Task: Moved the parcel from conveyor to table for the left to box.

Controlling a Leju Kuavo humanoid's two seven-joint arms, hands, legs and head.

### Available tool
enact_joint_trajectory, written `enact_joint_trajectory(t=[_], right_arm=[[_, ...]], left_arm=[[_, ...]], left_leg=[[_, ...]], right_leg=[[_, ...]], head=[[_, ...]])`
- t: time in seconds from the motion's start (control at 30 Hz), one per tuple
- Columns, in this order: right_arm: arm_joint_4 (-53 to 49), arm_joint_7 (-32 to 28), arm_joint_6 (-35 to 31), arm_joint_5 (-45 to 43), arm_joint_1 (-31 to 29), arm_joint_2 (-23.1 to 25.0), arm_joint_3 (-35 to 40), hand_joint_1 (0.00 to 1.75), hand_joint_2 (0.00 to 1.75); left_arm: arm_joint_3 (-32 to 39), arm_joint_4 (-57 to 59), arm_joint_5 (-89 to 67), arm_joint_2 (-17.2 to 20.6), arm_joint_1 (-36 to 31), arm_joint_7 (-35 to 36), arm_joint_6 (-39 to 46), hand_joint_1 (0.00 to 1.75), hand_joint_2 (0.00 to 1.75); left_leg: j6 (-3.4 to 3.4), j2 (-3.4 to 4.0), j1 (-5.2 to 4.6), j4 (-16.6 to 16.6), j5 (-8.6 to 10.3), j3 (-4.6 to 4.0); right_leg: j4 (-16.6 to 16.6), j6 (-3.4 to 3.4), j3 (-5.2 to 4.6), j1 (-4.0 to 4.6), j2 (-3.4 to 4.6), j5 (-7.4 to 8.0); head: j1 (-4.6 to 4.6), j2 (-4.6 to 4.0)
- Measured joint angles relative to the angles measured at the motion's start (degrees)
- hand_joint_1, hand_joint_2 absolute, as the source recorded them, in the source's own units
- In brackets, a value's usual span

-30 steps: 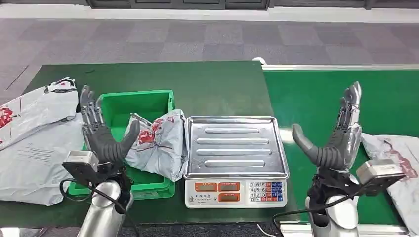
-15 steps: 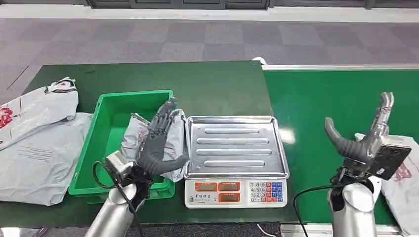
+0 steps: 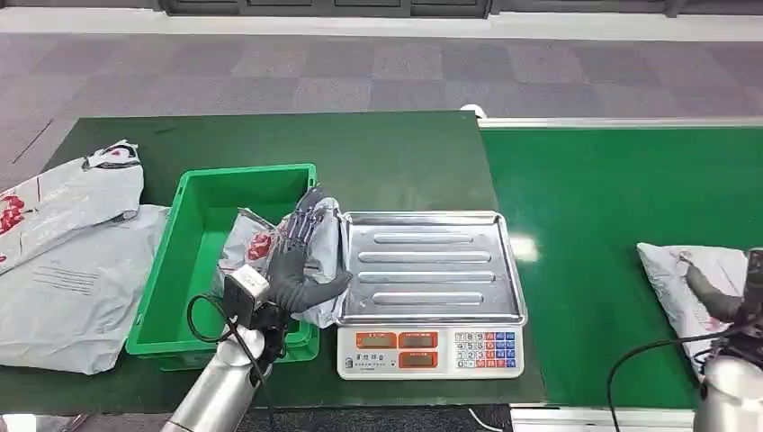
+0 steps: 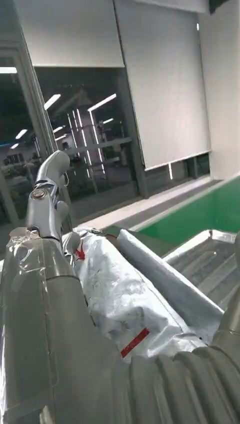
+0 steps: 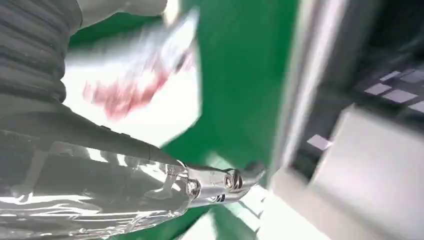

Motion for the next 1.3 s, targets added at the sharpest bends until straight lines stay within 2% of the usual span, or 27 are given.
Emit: enact_joint_trajectory(t=[0.1,0.2,0.27,0.43,0.6,0.8,0.93,0.97,1.1,1.3], right_arm=[[8.77,1.69,-0.37,2.40,-2.26,-4.36,-1.96,0.00,1.75],[18.47,8.84,0.00,8.02,-5.13,-8.15,-2.01,0.00,1.75],[24.83,13.89,1.49,12.06,-6.43,-10.51,-2.01,0.00,1.75],[36.17,20.44,8.78,18.47,-8.75,-14.05,-1.31,0.00,1.75],[41.32,22.06,12.50,20.67,-10.08,-15.19,0.07,0.00,1.75],[43.57,24.42,20.07,25.72,-11.11,-15.45,3.15,0.00,1.75],[44.29,24.70,21.59,26.98,-12.25,-15.45,4.76,0.00,1.75],[44.42,24.66,21.94,27.22,-12.45,-15.45,5.07,1.75,1.75],[44.86,22.52,25.57,28.93,-13.78,-15.05,7.72,1.75,1.75],[44.90,20.13,26.38,29.14,-15.11,-13.83,10.06,1.75,1.75]], left_arm=[[0.02,1.22,-0.98,-0.09,-0.98,0.00,0.52,0.00,1.75],[0.02,2.56,-1.03,-0.31,-2.08,0.00,1.05,0.00,1.75],[0.02,3.61,-1.49,-0.44,-2.94,-0.02,1.82,0.00,1.75],[-0.13,5.57,-1.51,-0.79,-4.47,-0.02,2.49,0.00,1.75],[-0.81,6.51,-1.86,-0.76,-4.85,-0.02,3.74,0.00,1.75],[-1.22,7.41,-1.22,-0.63,-5.02,-0.02,5.09,0.00,1.75],[-1.22,7.82,-0.85,-0.50,-5.32,-0.02,5.09,0.00,1.75],[-1.22,7.91,-0.83,-0.46,-5.39,-0.02,5.09,0.00,1.75],[-1.22,8.17,-0.87,-0.24,-5.55,-0.02,5.42,0.00,1.75],[-1.22,8.57,-1.40,-0.07,-5.60,-0.02,5.73,0.00,1.75]], left_leg=[[0.04,0.02,-0.06,0.01,0.03,0.00],[0.07,0.07,-0.11,0.01,0.04,0.02],[0.13,-0.02,-0.12,0.01,0.08,-0.04],[0.13,-0.01,-0.11,0.00,0.08,-0.07],[0.13,-0.01,-0.11,0.00,0.09,-0.07],[0.13,0.00,-0.12,0.00,0.09,-0.07],[0.14,0.01,-0.12,0.00,0.10,-0.07],[0.14,0.00,-0.12,0.00,0.10,-0.08],[0.14,0.05,-0.11,-0.01,0.10,-0.04],[0.11,0.06,-0.10,-0.02,0.12,-0.05]], right_leg=[[0.00,0.05,0.00,-0.07,0.02,0.04],[0.00,0.12,-0.04,-0.11,0.09,0.07],[0.00,0.12,-0.03,-0.12,-0.03,0.07],[0.00,0.12,-0.04,-0.11,-0.02,0.08],[0.00,0.12,-0.06,-0.11,0.00,0.07],[0.01,0.13,-0.05,-0.12,0.02,0.08],[0.01,0.15,-0.03,-0.12,0.01,0.10],[0.01,0.16,-0.03,-0.12,0.01,0.10],[0.01,0.15,0.00,-0.11,0.02,0.10],[0.01,0.15,0.13,-0.10,0.03,0.11]], head=[[0.00,0.00],[0.00,0.00],[0.00,0.00],[0.00,0.00],[0.02,0.00],[0.00,0.00],[0.00,0.00],[0.00,0.00],[0.00,0.00],[0.00,0.00]])
